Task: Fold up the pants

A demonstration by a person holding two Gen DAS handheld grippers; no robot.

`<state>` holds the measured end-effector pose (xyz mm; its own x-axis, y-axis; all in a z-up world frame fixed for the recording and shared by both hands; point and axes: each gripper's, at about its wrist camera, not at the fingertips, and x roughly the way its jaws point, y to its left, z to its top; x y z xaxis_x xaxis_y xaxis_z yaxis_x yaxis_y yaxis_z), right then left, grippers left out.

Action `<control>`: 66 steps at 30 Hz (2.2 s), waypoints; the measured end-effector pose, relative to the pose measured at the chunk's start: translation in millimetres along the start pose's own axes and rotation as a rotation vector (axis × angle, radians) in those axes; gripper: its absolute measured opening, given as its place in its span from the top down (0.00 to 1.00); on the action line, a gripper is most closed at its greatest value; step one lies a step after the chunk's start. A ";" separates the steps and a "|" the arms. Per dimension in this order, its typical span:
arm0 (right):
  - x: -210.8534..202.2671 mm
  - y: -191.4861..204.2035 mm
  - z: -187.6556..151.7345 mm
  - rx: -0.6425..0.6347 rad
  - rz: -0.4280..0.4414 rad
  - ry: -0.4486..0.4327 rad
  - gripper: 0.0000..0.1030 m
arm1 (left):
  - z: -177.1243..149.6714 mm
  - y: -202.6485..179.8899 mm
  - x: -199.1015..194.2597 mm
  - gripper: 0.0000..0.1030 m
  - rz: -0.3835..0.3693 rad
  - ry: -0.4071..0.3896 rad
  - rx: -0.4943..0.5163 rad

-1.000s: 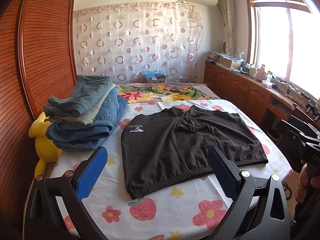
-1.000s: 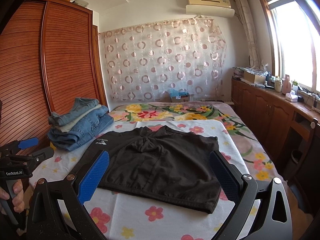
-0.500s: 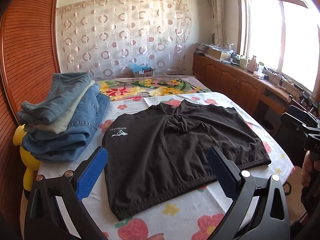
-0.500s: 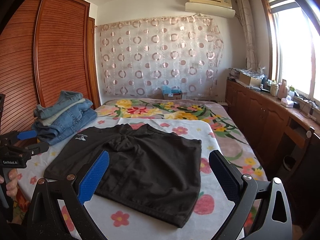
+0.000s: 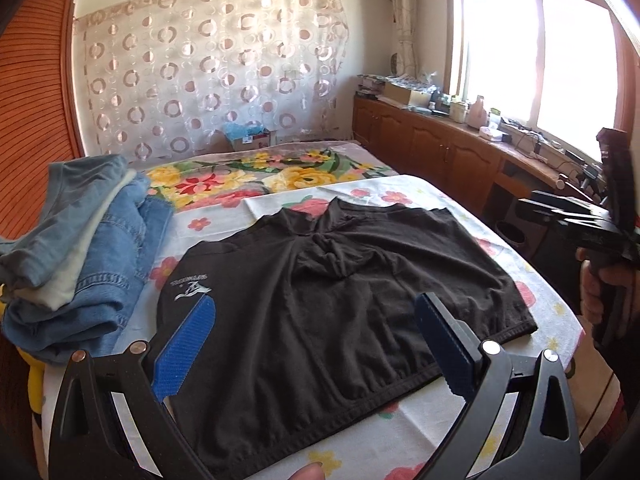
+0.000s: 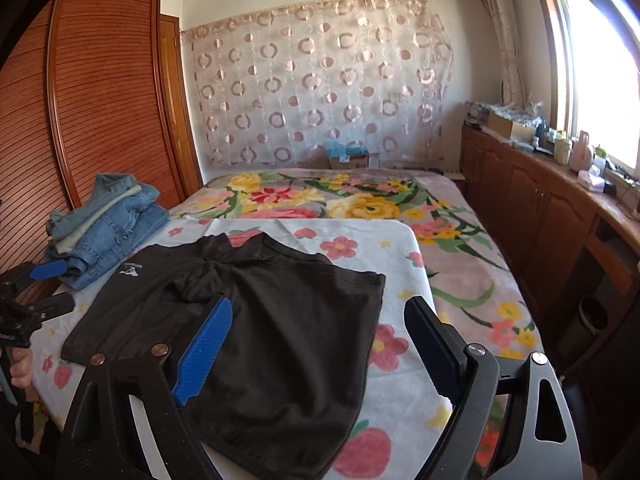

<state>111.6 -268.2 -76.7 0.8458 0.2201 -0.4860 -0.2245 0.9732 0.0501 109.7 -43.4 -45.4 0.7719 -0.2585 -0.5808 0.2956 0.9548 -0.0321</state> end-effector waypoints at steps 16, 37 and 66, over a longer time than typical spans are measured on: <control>100.7 -50.8 46.3 0.126 -0.003 0.275 0.70 | 7.7 -11.1 26.1 0.03 -0.052 0.045 0.017; 56.5 -33.2 83.3 0.045 -0.230 0.198 0.96 | -14.8 7.2 39.7 0.03 -0.024 0.097 -0.016; -102.3 21.9 -28.8 -0.021 0.079 0.185 0.56 | -69.3 70.9 -10.6 0.03 0.094 0.161 -0.083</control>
<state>6.3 -271.3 -51.0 0.7224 0.2778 -0.6332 -0.2980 0.9514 0.0775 83.5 37.2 -97.9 0.6917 -0.1473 -0.7070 0.1738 0.9842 -0.0350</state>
